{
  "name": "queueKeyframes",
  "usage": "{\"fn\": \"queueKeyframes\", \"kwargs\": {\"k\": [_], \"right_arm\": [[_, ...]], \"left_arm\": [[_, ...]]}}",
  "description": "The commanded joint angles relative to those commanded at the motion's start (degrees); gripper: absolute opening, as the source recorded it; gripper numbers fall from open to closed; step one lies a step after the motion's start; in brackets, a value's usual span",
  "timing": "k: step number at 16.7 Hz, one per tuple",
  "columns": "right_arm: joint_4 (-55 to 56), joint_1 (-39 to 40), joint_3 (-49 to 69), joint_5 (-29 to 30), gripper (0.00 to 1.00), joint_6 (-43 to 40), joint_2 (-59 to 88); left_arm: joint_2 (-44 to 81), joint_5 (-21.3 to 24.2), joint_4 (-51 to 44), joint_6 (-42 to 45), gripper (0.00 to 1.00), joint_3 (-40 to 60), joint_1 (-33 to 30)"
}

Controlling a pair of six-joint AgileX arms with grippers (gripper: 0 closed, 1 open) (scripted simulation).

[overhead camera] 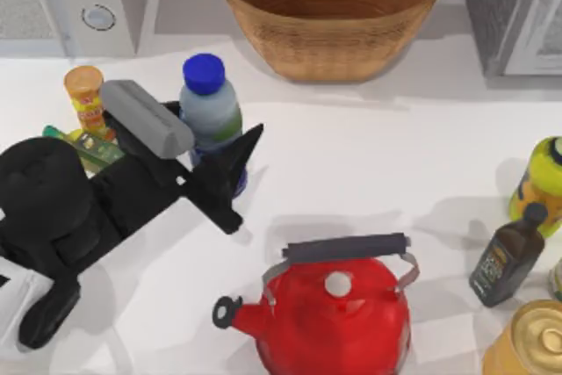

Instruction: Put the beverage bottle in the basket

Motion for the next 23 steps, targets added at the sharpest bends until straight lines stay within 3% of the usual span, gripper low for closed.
{"fn": "queueKeyframes", "kwargs": {"k": [6, 17, 23], "right_arm": [[0.00, 0.00, 0.00, 0.00, 1.00, 0.00, 0.00], [0.00, 0.00, 0.00, 0.00, 1.00, 0.00, 0.00], [0.00, 0.00, 0.00, 0.00, 1.00, 0.00, 0.00]], "left_arm": [[3.96, 1.08, -5.77, 0.15, 0.00, 9.37, -0.83], [22.27, 1.96, -40.75, 0.68, 0.00, 64.90, 1.01], [26.08, 1.95, -52.08, 1.18, 0.00, 78.10, 1.93]]}}
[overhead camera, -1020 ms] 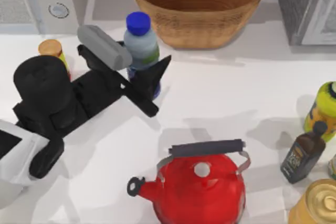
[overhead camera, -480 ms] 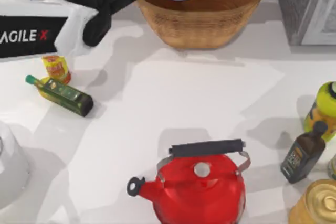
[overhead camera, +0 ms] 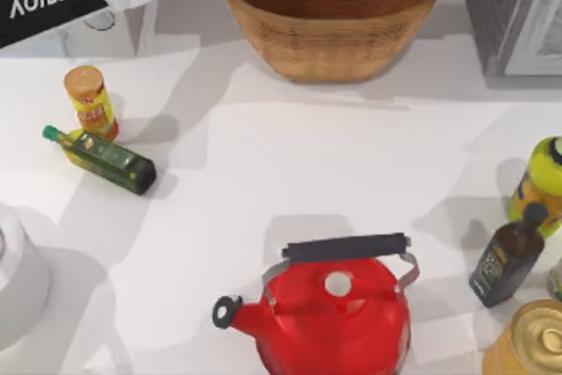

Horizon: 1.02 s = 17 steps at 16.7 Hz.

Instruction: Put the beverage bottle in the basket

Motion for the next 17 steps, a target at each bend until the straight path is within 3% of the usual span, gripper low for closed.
{"fn": "queueKeyframes", "kwargs": {"k": [6, 13, 17], "right_arm": [[0.00, 0.00, 0.00, 0.00, 1.00, 0.00, 0.00], [0.00, 0.00, 0.00, 0.00, 1.00, 0.00, 0.00], [0.00, 0.00, 0.00, 0.00, 1.00, 0.00, 0.00]], "left_arm": [[0.49, -0.19, -0.04, 0.10, 0.00, 0.82, -0.62], [12.72, -1.62, -0.54, -0.11, 0.00, 13.68, -2.00], [13.91, -2.08, -0.85, -0.17, 0.00, 14.83, -2.24]]}}
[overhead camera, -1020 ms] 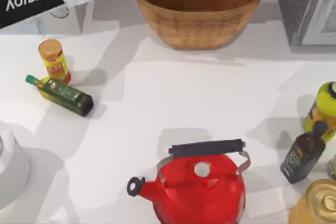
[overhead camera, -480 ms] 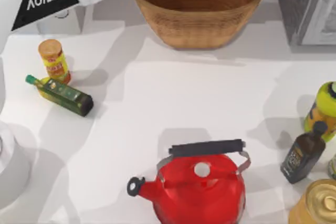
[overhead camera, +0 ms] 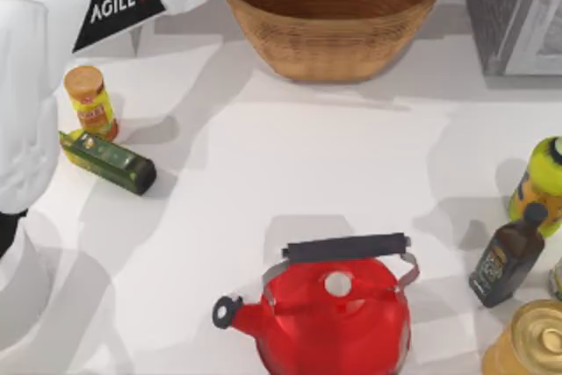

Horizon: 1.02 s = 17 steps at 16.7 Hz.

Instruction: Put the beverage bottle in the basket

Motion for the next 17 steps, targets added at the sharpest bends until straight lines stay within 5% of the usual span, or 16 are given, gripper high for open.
{"fn": "queueKeyframes", "kwargs": {"k": [1, 14, 17], "right_arm": [[0.00, 0.00, 0.00, 0.00, 1.00, 0.00, 0.00], [0.00, 0.00, 0.00, 0.00, 1.00, 0.00, 0.00], [0.00, 0.00, 0.00, 0.00, 1.00, 0.00, 0.00]], "left_arm": [[0.00, 0.00, 0.00, 0.00, 0.00, 0.00, 0.00], [0.00, 0.00, 0.00, 0.00, 0.98, 0.00, 0.00], [0.00, 0.00, 0.00, 0.00, 1.00, 0.00, 0.00]]}}
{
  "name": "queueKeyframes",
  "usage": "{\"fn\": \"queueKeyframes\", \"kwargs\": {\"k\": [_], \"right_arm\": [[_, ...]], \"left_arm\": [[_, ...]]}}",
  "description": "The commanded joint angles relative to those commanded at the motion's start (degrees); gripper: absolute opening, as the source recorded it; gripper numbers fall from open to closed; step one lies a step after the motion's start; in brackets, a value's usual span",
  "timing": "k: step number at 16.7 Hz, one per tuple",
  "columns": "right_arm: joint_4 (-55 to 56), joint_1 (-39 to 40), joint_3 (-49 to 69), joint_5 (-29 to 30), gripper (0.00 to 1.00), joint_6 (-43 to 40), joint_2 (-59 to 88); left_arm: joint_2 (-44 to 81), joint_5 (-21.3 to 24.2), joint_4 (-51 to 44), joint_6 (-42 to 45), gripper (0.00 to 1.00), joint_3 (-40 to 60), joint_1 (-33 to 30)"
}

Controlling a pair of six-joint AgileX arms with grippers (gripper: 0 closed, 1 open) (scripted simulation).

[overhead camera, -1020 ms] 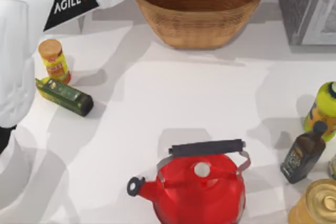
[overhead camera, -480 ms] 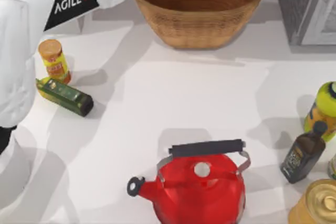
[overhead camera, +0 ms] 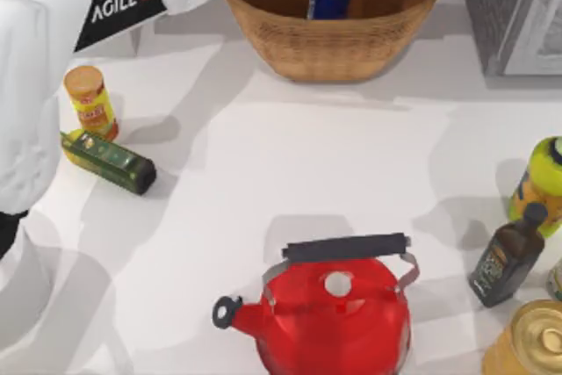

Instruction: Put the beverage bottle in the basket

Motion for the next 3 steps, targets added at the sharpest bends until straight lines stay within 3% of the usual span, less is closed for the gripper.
{"fn": "queueKeyframes", "kwargs": {"k": [3], "right_arm": [[0.00, 0.00, 0.00, 0.00, 1.00, 0.00, 0.00]], "left_arm": [[0.00, 0.00, 0.00, 0.00, 1.00, 0.00, 0.00]]}}
